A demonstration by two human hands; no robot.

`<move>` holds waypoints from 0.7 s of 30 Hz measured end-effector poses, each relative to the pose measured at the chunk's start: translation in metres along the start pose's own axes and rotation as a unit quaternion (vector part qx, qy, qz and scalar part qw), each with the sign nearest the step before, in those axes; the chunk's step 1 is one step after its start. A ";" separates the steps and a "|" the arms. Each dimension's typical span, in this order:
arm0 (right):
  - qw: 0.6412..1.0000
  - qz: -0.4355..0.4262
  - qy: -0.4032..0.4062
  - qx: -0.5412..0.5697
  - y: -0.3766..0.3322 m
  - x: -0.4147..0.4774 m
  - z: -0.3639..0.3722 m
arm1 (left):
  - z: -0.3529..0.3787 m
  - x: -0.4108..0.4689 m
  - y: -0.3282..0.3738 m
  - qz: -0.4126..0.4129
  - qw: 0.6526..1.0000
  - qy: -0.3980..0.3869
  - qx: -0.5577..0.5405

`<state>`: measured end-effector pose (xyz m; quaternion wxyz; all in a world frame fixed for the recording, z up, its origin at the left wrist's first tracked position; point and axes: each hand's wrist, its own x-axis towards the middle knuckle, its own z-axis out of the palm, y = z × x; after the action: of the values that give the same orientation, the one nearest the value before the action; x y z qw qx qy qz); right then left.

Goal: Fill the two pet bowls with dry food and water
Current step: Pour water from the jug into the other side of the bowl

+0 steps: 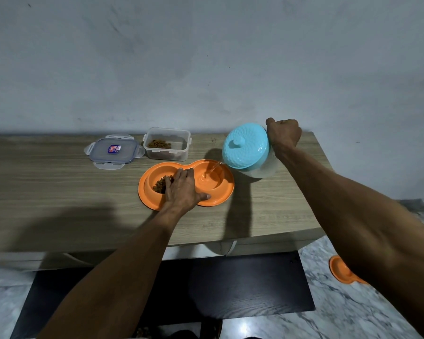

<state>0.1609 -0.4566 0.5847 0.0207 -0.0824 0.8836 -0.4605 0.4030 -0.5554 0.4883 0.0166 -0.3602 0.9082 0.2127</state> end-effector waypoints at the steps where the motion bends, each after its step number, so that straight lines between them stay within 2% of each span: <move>1: 1.000 0.001 -0.001 0.000 0.000 0.000 0.000 | 0.000 0.000 0.000 0.000 1.000 -0.001 -0.001; 21: 1.000 -0.015 -0.002 -0.019 -0.003 0.002 0.001 | 0.000 -0.001 0.001 -0.002 1.000 0.000 0.001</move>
<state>0.1592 -0.4596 0.5862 0.0140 -0.0967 0.8910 -0.4433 0.4031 -0.5547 0.4887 0.0176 -0.3621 0.9075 0.2122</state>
